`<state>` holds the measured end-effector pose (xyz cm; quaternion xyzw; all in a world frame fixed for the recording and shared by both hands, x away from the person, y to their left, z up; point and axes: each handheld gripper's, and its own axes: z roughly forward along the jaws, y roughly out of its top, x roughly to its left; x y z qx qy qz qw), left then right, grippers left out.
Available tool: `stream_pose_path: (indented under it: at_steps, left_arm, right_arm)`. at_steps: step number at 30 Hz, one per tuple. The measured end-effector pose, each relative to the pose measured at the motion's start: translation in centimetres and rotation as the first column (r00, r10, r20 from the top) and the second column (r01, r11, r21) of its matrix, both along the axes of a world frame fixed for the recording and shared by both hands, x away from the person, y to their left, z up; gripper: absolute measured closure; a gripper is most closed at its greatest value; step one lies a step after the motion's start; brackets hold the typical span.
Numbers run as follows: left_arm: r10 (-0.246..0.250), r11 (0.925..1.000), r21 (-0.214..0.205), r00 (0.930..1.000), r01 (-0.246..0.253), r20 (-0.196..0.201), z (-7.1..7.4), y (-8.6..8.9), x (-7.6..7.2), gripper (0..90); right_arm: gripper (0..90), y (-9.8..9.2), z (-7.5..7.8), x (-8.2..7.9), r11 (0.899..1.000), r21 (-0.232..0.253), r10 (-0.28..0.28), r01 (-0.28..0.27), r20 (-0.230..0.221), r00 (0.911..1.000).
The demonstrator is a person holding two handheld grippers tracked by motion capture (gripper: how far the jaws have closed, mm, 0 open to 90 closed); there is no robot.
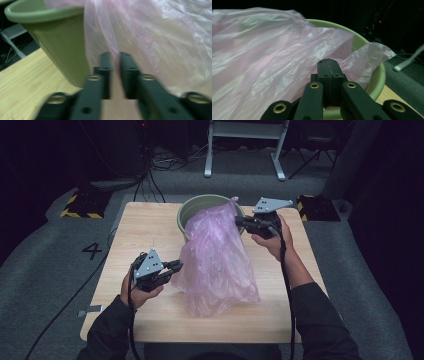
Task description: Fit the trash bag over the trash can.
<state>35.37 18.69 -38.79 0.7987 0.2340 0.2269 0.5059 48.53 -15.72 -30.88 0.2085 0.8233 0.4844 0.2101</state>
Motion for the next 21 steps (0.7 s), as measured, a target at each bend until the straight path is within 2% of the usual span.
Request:
stream_pose_path:
  at_steps: [2,4,5,6,7,9,11,13,14,17,18,21]
  left_arm:
    - [-0.026,0.9988,-0.042,0.9996,0.026,-0.012,0.5,0.3,-0.4,49.2]
    - [-0.035,0.9965,-0.076,0.9994,0.035,-0.007,1.0,0.5,-1.2,32.4]
    - [-0.035,0.9965,-0.076,0.9994,0.035,-0.007,1.0,0.5,-1.2,27.9]
    - [-0.064,0.9924,-0.107,0.9978,0.061,-0.017,1.5,0.5,-2.2,23.7]
    - [-0.089,0.9910,-0.103,0.9958,0.086,-0.024,1.7,0.4,-2.7,20.6]
    - [-0.097,0.9924,-0.077,0.9951,0.096,-0.019,1.8,-0.4,-3.8,17.0]
    - [-0.133,0.9886,-0.075,0.9906,0.131,-0.032,1.7,-1.2,-4.5,15.6]
    - [-0.133,0.9896,-0.061,0.9901,0.130,-0.044,1.5,-2.4,-4.9,15.8]
    - [-0.149,0.9875,-0.060,0.9877,0.146,-0.049,1.3,-2.9,-5.1,15.7]
    - [-0.154,0.9876,-0.039,0.9870,0.152,-0.048,0.9,-4.7,-5.0,15.7]
    - [-0.152,0.9880,-0.037,0.9865,0.150,-0.061,0.7,-5.2,-4.8,15.7]
    - [-0.131,0.9914,-0.012,0.9897,0.130,-0.059,0.2,-6.5,-4.4,15.8]
  right_arm:
    - [89.9,0.6,0.0,0.9,1.000,-0.023,-0.021,0.021,-0.021,0.9996]
    - [89.9,1.0,-0.2,1.8,0.997,-0.061,-0.048,0.046,-0.041,0.9980]
    - [89.9,1.0,-0.2,1.8,0.997,-0.061,-0.048,0.046,-0.041,0.9980]
    - [89.9,1.3,-0.6,2.8,0.994,-0.088,-0.071,0.065,-0.075,0.9947]
    - [90.0,1.5,-0.8,3.0,0.992,-0.100,-0.080,0.071,-0.080,0.9936]
    - [90.0,1.7,-1.2,3.6,0.989,-0.128,-0.086,0.071,-0.114,0.9897]
    - [90.0,1.9,-1.5,3.9,0.985,-0.156,-0.100,0.080,-0.126,0.9870]
    - [89.9,2.0,-1.6,4.0,0.983,-0.164,-0.100,0.077,-0.139,0.9853]
    - [89.9,2.0,-1.6,4.0,0.983,-0.164,-0.099,0.075,-0.140,0.9853]
    - [89.9,2.1,-1.8,4.0,0.982,-0.173,-0.101,0.077,-0.136,0.9855]
    - [89.9,2.2,-1.8,4.0,0.982,-0.175,-0.099,0.075,-0.136,0.9857]
    - [89.9,2.2,-2.0,4.0,0.981,-0.176,-0.102,0.077,-0.137,0.9854]
